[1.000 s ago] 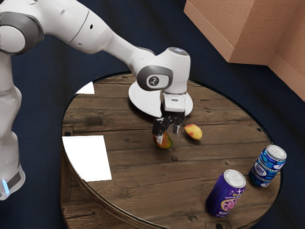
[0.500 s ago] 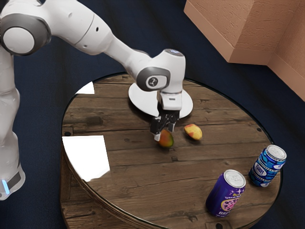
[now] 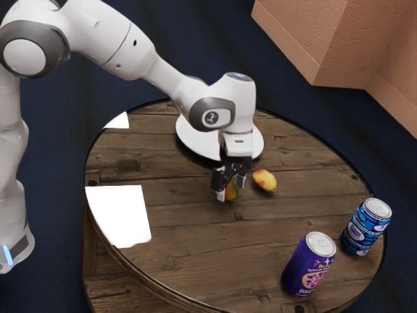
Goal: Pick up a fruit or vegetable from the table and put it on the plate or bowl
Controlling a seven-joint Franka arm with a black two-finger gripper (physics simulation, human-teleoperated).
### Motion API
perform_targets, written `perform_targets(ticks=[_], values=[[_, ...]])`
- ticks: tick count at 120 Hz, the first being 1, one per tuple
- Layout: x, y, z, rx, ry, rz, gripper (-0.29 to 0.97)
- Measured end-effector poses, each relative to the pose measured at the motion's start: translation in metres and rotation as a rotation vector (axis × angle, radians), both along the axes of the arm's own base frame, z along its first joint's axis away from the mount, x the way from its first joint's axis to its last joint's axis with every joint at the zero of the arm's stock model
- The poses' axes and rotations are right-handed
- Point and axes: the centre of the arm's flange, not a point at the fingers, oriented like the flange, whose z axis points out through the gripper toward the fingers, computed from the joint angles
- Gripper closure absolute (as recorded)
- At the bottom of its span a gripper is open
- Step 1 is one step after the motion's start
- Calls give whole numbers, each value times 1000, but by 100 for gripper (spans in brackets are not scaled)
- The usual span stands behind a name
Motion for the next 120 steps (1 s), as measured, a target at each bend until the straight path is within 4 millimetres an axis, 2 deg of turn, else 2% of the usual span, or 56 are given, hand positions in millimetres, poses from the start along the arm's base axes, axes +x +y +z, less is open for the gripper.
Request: perform_targets(ticks=[15, 37, 59, 67, 82, 87, 96, 100, 113, 120], values=[[2, 6, -4, -5, 4, 15, 5], [0, 5, -3, -42, 3, 40, 32], [0, 11, 5, -53, -14, 60, 38], [-2, 13, 23, -59, -47, 63, 38], [-14, 18, 84, -76, -159, 66, 39], [-16, 35, 97, -78, -182, 97, 38], [-21, 94, 108, -70, -207, 203, 37], [-24, 114, 111, -66, -214, 239, 37], [-30, 154, 112, -59, -219, 308, 38], [-33, 179, 106, -57, -211, 353, 38]])
